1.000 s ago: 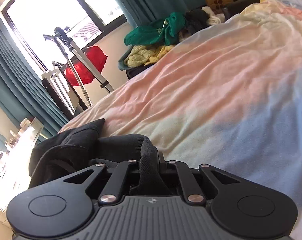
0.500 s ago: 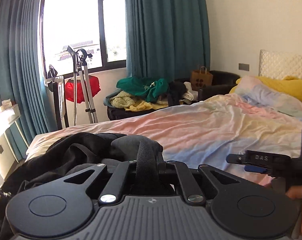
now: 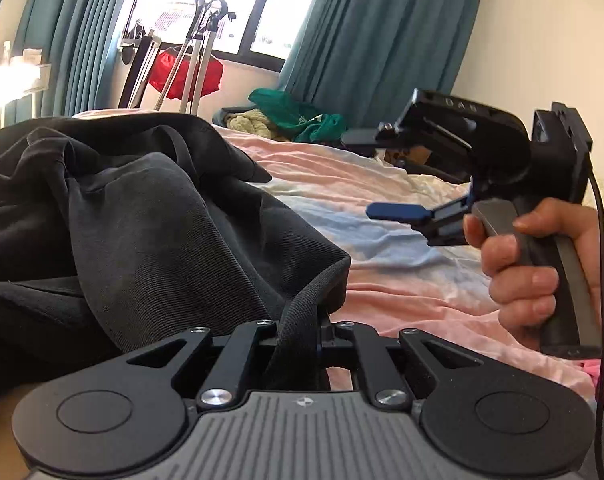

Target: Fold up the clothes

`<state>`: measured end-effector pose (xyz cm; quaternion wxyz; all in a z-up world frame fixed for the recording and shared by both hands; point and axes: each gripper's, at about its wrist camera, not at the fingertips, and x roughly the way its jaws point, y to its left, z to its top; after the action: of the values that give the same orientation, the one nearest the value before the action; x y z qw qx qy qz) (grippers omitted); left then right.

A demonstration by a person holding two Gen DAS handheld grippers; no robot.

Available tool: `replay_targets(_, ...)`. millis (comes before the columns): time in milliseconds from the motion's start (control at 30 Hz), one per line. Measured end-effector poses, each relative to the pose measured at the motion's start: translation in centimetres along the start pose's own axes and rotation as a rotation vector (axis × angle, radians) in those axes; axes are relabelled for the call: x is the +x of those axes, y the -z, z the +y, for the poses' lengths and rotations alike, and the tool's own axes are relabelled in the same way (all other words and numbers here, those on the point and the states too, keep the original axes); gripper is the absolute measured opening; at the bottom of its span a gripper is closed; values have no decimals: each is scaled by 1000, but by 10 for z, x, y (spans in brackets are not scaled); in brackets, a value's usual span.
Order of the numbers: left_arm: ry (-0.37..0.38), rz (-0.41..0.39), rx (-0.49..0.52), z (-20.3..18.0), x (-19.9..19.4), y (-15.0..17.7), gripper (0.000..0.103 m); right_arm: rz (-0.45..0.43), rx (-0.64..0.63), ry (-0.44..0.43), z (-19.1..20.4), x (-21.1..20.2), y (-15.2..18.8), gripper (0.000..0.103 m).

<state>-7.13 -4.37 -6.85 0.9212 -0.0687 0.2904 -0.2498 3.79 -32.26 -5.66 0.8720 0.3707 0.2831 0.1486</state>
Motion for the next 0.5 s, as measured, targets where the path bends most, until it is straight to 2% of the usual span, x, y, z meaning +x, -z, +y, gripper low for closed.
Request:
replay_targets(33, -5, 18, -4, 3, 9, 2, 9, 20, 22, -26, 3, 16, -8, 79)
replay_targets(100, -1, 38, -10, 11, 19, 4, 9, 45, 39, -17, 8, 55, -27, 79)
replay_targets(167, 13, 49, -18, 20, 26, 5, 9, 70, 50, 49, 8, 93, -40, 78)
replay_targets(233, 30, 46, -33, 27, 26, 5, 9, 96, 62, 125, 5, 130, -52, 68)
replay_targets(300, 49, 36, -51, 32, 24, 5, 9, 122, 74, 200, 3, 168, -63, 65)
replay_targets(333, 58, 31, -60, 35, 23, 4, 9, 122, 75, 230, 3, 182, -68, 57)
replay_targets(367, 67, 26, -69, 38, 22, 4, 9, 114, 54, 257, 6, 192, -72, 44)
replay_targets(400, 75, 20, -72, 39, 21, 4, 9, 106, 24, 283, 12, 202, -77, 16)
replay_targets(500, 99, 1, -52, 38, 25, 3, 9, 71, -91, 353, 36, 229, -91, 11)
